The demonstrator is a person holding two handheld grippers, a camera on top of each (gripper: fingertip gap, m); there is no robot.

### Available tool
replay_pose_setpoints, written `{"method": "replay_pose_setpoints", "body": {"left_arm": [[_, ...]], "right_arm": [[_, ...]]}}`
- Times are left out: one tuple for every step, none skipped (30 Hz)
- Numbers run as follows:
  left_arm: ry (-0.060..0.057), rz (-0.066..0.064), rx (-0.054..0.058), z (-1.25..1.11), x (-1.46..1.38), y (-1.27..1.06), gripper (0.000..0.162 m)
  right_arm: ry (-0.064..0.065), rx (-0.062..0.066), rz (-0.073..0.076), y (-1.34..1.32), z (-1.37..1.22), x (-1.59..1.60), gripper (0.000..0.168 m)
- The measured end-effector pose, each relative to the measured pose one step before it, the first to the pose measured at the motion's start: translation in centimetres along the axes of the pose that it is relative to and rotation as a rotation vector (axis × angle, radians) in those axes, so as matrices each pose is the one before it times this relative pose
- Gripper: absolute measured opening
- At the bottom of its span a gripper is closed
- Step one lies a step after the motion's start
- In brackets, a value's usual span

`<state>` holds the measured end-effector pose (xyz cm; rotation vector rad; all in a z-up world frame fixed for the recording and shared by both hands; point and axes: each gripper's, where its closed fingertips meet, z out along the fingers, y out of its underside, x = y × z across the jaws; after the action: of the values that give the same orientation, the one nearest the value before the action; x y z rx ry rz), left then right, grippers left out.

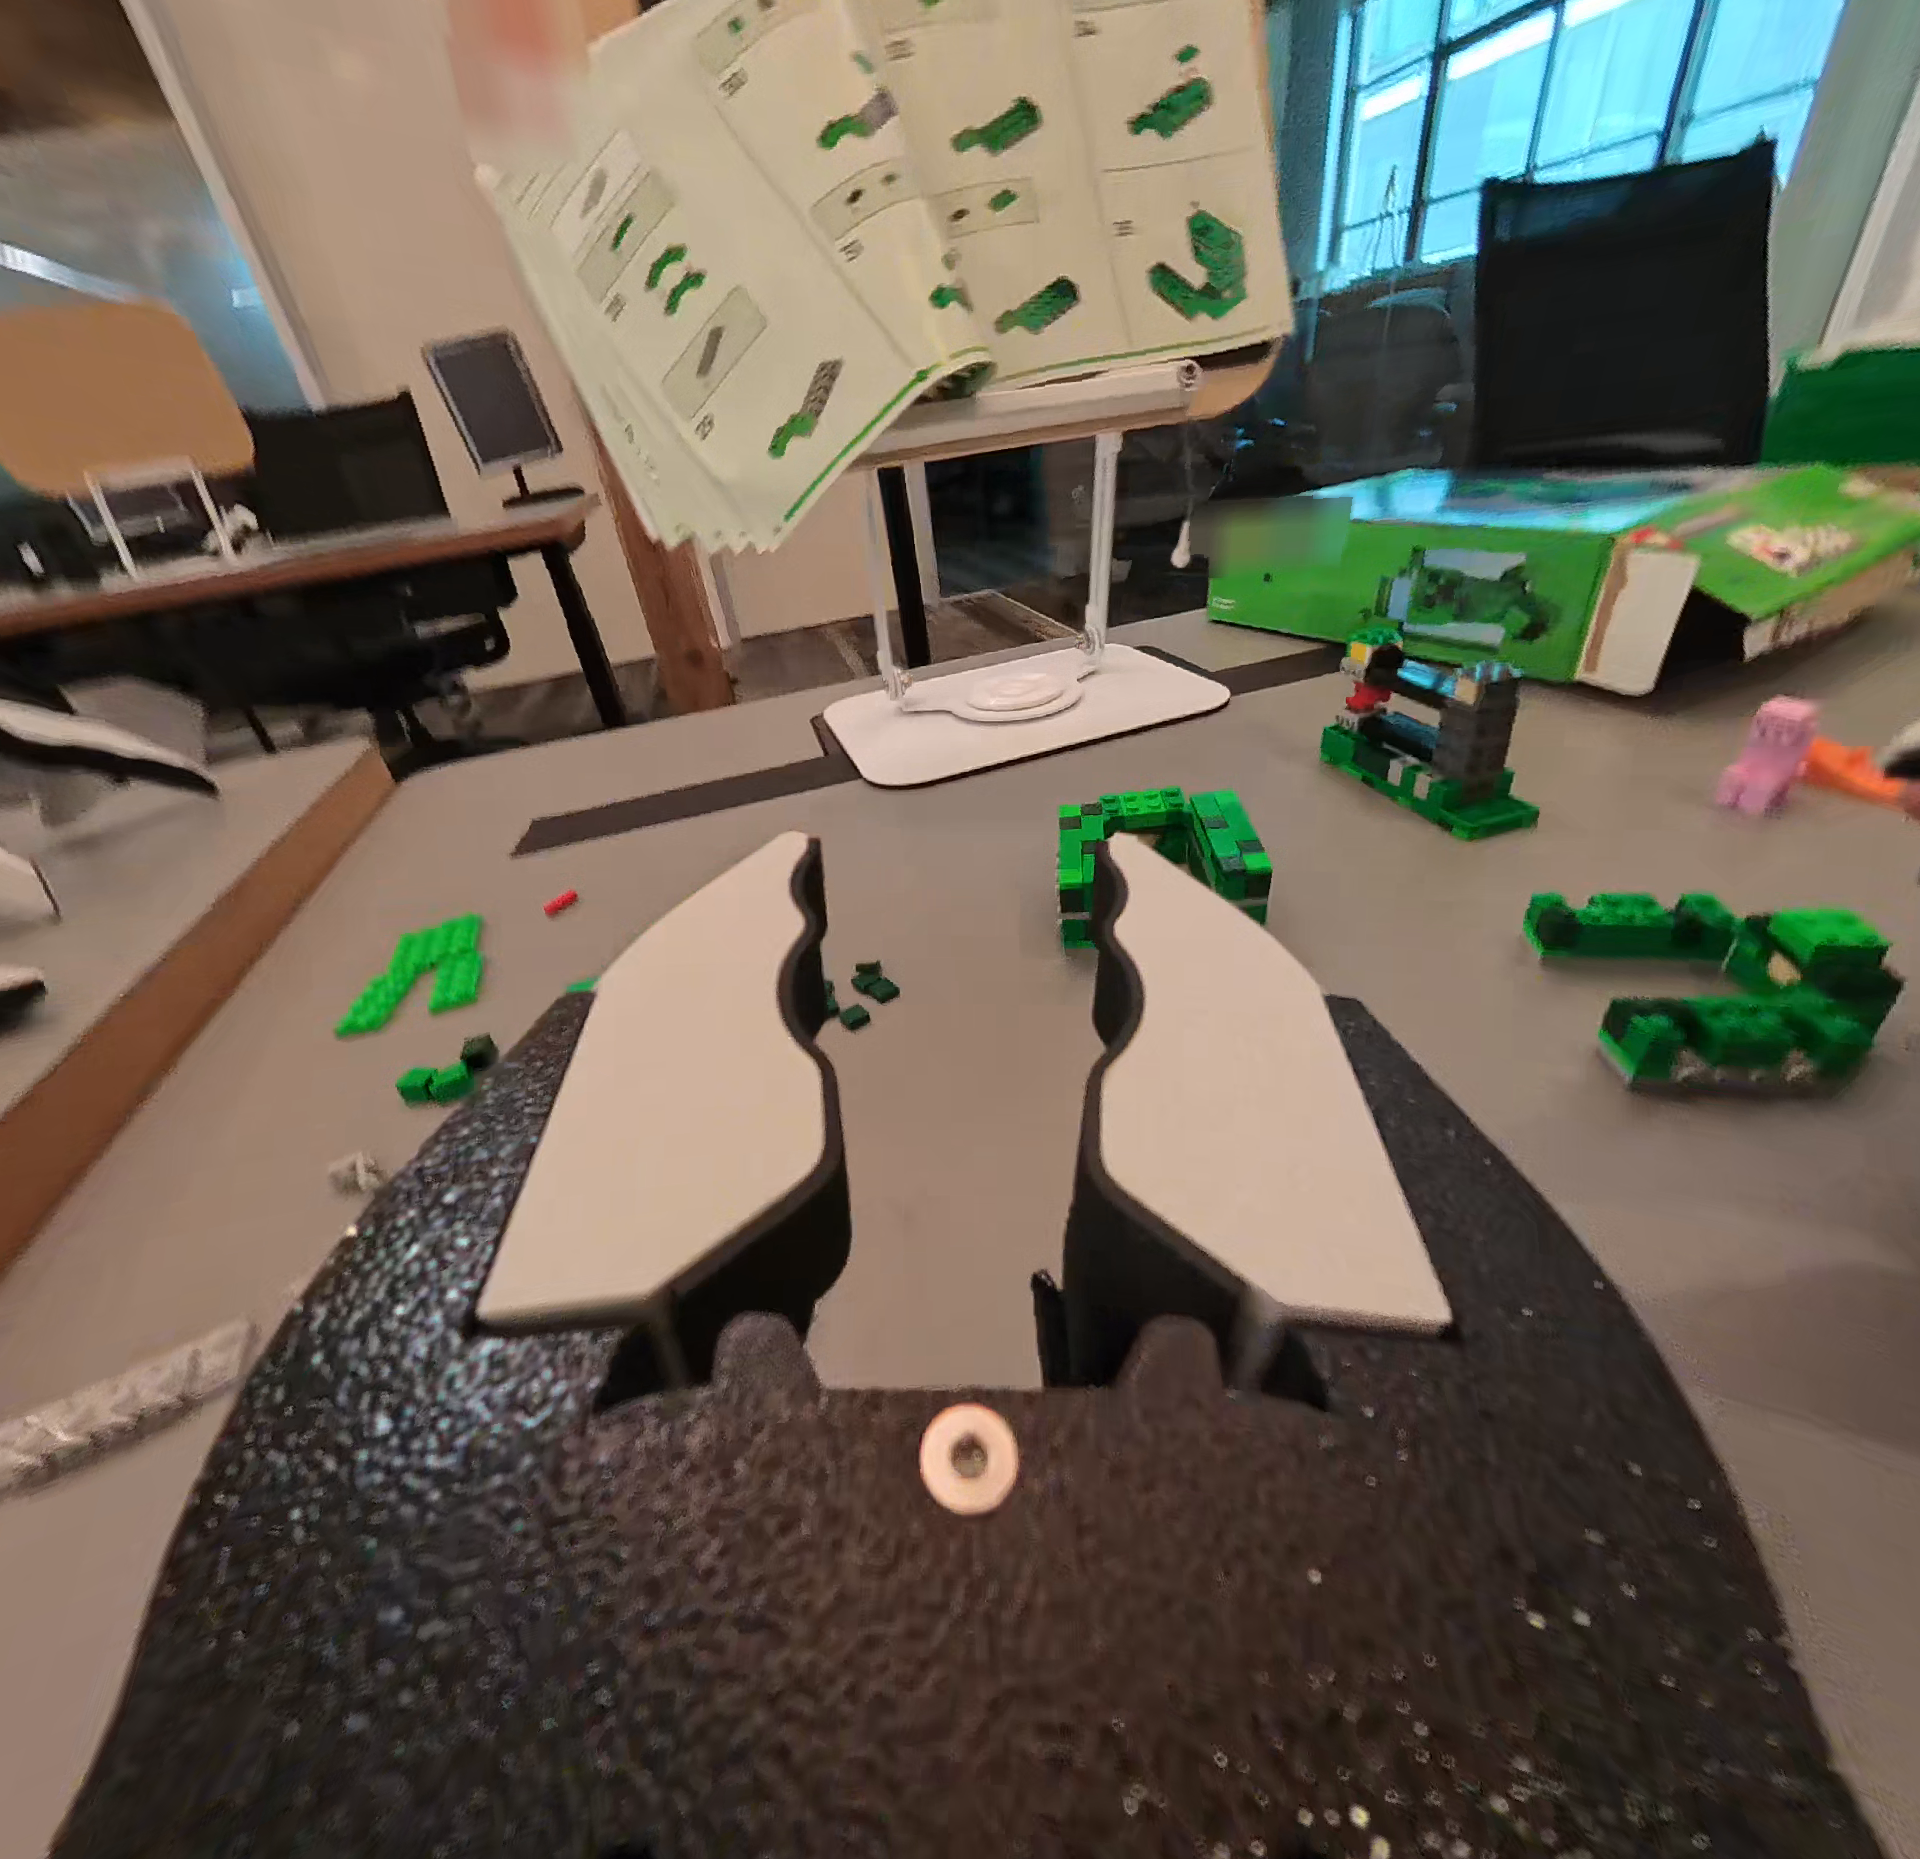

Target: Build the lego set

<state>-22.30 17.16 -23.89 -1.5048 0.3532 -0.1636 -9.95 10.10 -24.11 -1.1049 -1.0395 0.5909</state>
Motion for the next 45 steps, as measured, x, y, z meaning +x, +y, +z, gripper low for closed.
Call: {"method": "replay_pose_setpoints", "body": {"left_arm": [[0.0108,0.0513,0.009,-0.111,0.377,0.007,0.047],[0.0116,0.0452,0.0105,-0.11,0.409,0.003,0.045],[0.0166,0.0329,0.0119,-0.085,0.481,-0.122,0.045],[0.0269,0.0188,0.0168,-0.033,0.608,-0.276,0.044],[0.0282,0.0101,0.0196,0.009,0.594,-0.367,0.04],[0.0178,0.0152,0.0193,0.033,0.438,-0.342,0.039],[0.0167,0.0208,0.0137,0.018,0.381,-0.252,0.037],[0.0153,0.0182,0.0079,0.02,0.339,-0.134,0.036],[0.0119,0.0135,0.0012,0.025,0.246,0.004,0.036],[0.0105,0.0028,0.0001,0.032,0.184,0.007,0.037],[0.0108,-0.0052,0.0017,0.036,0.143,-0.007,0.037],[0.0046,-0.0078,-0.0019,0.029,0.014,0.056,0.036],[-0.0027,-0.0076,-0.0101,0.032,-0.123,0.194,0.033],[-0.0038,-0.0061,-0.0167,0.046,-0.131,0.297,0.028],[-0.0014,-0.0056,-0.0191,0.063,-0.088,0.32,0.023],[0.0004,-0.0057,-0.0183,0.091,-0.037,0.276,0.021],[0.0024,-0.0025,-0.0137,0.073,0.016,0.203,0.018],[0.0021,0.0037,-0.0078,0.031,0.055,0.094,0.016],[0.0039,0.0091,0.0009,0.003,0.105,-0.022,0.014],[0.0043,0.0099,0.0087,-0.021,0.13,-0.122,0.006],[0.0015,0.009,0.007,-0.02,0.078,-0.105,0.0],[0.0024,0.0083,0.0008,0.007,0.082,-0.009,0.0],[0.0024,0.0046,-0.0032,0.034,0.068,0.058,0.0],[0.0048,0.0017,-0.0055,0.061,0.089,0.079,0.0],[0.0047,0.0016,-0.0036,0.052,0.087,0.044,0.0],[0.0033,0.003,-0.0006,0.026,0.074,-0.002,0.0],[0.0031,0.0023,0.001,0.01,0.069,-0.02,0.0],[0.0005,-0.0012,0.0017,0.007,0.008,-0.019,0.0],[-0.0058,-0.0059,0.0011,0.03,-0.097,-0.011,0.0],[-0.0057,-0.0079,-0.0017,0.027,-0.112,0.037,0.0],[-0.0048,-0.0101,-0.0036,0.02,-0.13,0.078,0.0],[-0.0053,-0.0105,-0.0029,0.001,-0.153,0.076,0.0],[-0.0061,-0.0109,-0.0008,-0.025,-0.19,0.068,0.0],[-0.0047,-0.0121,0.0022,-0.043,-0.181,0.012,0.0],[-0.0012,-0.0112,0.007,-0.069,-0.118,-0.084,0.0],[-0.0003,-0.0077,0.008,-0.078,-0.07,-0.088,0.0],[-0.0003,-0.0044,0.0059,-0.055,-0.048,-0.076,0.0],[0.0023,-0.0013,0.0028,-0.026,0.019,-0.031,0.0],[0.005,0.0004,-0.0015,-0.001,0.076,0.004,0.0],[0.0088,-0.0036,-0.0067,0.015,0.144,0.066,0.0],[0.0088,-0.0136,-0.0112,0.053,0.107,0.104,0.0],[0.0089,-0.0154,-0.0116,0.064,0.09,0.115,0.0],[0.0058,-0.0116,-0.0056,0.022,0.019,0.057,0.0],[0.0003,-0.0071,0.0014,-0.028,-0.032,-0.026,0.0],[-0.0028,-0.0045,0.0056,-0.051,-0.078,-0.063,0.0]], "right_arm": [[-0.0057,0.0051,-0.018,0.0,-0.049,-0.162,0.024],[-0.0091,0.0066,-0.0054,-0.094,-0.066,-0.153,0.022],[-0.0079,0.0052,0.0005,-0.059,-0.045,-0.118,0.022],[-0.0027,0.0013,0.0003,-0.004,-0.028,-0.024,0.022],[-0.0011,-0.002,0.0004,0.052,-0.008,0.016,0.019],[-0.0022,-0.0013,0.0013,0.08,-0.016,0.007,0.011],[-0.0023,0.0017,0.0031,0.034,-0.021,0.009,0.005],[-0.0005,0.0037,0.0061,-0.028,-0.013,0.056,0.002],[0.0013,0.0036,0.007,-0.023,-0.019,0.085,0.001],[0.0029,0.0025,0.0079,-0.021,-0.008,0.12,0.001],[0.0038,0.003,0.008,-0.022,-0.009,0.12,0.0],[0.002,0.0029,0.0064,-0.033,-0.021,0.082,0.0],[-0.0005,0.0014,0.0038,-0.007,0.004,0.023,0.0],[-0.0031,-0.0016,0.0012,0.021,0.02,-0.028,0.0],[-0.0006,-0.0017,-0.0009,0.02,0.024,-0.018,0.0],[-0.0006,-0.0003,-0.0009,0.005,-0.002,-0.025,0.0],[-0.0028,0.0001,-0.0002,-0.002,0.01,-0.039,0.0],[-0.0006,-0.0001,0.0006,0.001,0.008,-0.016,0.0],[-0.0003,-0.0002,0.0011,0.009,0.016,0.001,0.0],[0.0005,-0.0005,0.0015,0.001,0.002,0.008,0.0],[0.0018,0.0008,0.0021,-0.002,-0.005,0.034,0.0],[0.0012,0.002,0.0028,-0.026,-0.013,0.032,0.0],[0.0016,0.0026,0.0034,-0.024,-0.019,0.034,0.0],[0.0005,0.0024,0.0034,-0.031,-0.019,0.022,0.0],[0.0012,0.0018,0.0027,-0.024,-0.006,0.029,0.0],[0.0027,0.0011,0.0014,-0.004,-0.011,0.03,0.0],[0.002,0.0005,0.0005,-0.011,0.009,0.01,0.0],[0.002,0.0001,0.0,-0.005,0.005,0.014,0.0],[0.0011,-0.0001,-0.0003,0.007,0.003,0.001,0.0],[0.0008,0.0,0.0001,0.0,0.009,0.005,0.0],[0.002,-0.0003,0.0013,0.008,0.011,0.021,0.0],[0.0035,-0.0003,0.0016,0.011,0.006,0.051,0.0],[0.0039,-0.0002,0.0009,0.006,0.003,0.052,0.0],[0.0021,0.0,0.0016,0.004,0.004,0.025,0.0],[0.0009,0.001,0.0011,-0.013,-0.002,0.008,0.0],[-0.0006,0.0007,0.0003,-0.012,0.001,-0.019,0.0],[-0.0015,-0.0003,-0.0006,0.01,0.01,-0.035,0.0],[-0.0004,-0.0006,-0.0015,0.005,0.009,-0.037,0.0],[-0.0017,-0.0001,-0.0021,-0.001,0.013,-0.048,0.0],[-0.0015,0.0001,-0.0021,0.003,0.0,-0.053,0.0],[-0.0004,0.0001,-0.0014,-0.003,0.005,-0.032,0.0],[-0.0007,0.0001,-0.0008,-0.009,0.002,-0.024,0.0],[-0.0007,-0.0001,-0.0002,0.006,0.012,-0.027,0.0],[-0.0007,0.0,-0.0003,-0.008,0.001,-0.028,0.0],[-0.0007,0.0,-0.0005,0.005,0.004,-0.022,0.0]]}}
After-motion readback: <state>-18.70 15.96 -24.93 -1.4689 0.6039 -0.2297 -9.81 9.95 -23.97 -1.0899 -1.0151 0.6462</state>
